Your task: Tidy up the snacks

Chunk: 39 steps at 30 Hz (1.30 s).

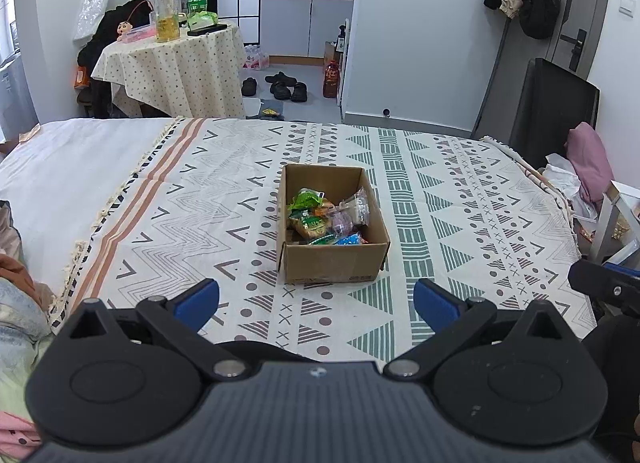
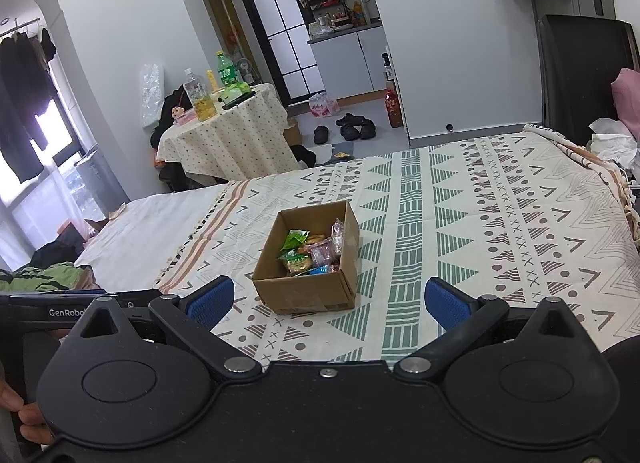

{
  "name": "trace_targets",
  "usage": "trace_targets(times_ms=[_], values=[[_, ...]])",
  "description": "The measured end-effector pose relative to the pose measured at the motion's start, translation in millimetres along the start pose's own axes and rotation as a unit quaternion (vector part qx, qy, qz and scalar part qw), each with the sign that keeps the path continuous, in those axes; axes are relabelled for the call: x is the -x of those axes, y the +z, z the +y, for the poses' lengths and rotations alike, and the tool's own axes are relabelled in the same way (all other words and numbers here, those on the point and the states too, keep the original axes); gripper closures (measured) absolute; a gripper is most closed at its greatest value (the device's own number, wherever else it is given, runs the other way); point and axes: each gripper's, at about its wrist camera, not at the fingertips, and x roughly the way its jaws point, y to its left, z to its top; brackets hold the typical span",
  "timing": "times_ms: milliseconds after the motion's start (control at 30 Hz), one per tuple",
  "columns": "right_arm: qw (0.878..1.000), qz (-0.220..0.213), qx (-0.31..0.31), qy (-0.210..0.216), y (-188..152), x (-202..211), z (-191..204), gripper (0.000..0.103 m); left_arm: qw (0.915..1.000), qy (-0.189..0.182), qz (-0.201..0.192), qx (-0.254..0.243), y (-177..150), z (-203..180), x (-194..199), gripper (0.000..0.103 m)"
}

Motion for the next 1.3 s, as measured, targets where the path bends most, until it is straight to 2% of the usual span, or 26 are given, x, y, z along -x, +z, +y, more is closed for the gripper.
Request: trace_targets(times_ms=[900, 1300], values=[[1.000, 0.004, -0.006, -0.016, 3.4, -1.0, -23.3, 0.000, 0.9998, -0.016, 0.011, -0.008, 1.9, -25.7, -13.0, 0.000], [1.000, 0.015, 0.003, -0.010, 4.6, -12.4, -29.0, 0.000, 0.9999, -0.006, 0.011, -0.002, 5.6, -25.6, -13.4, 0.000]])
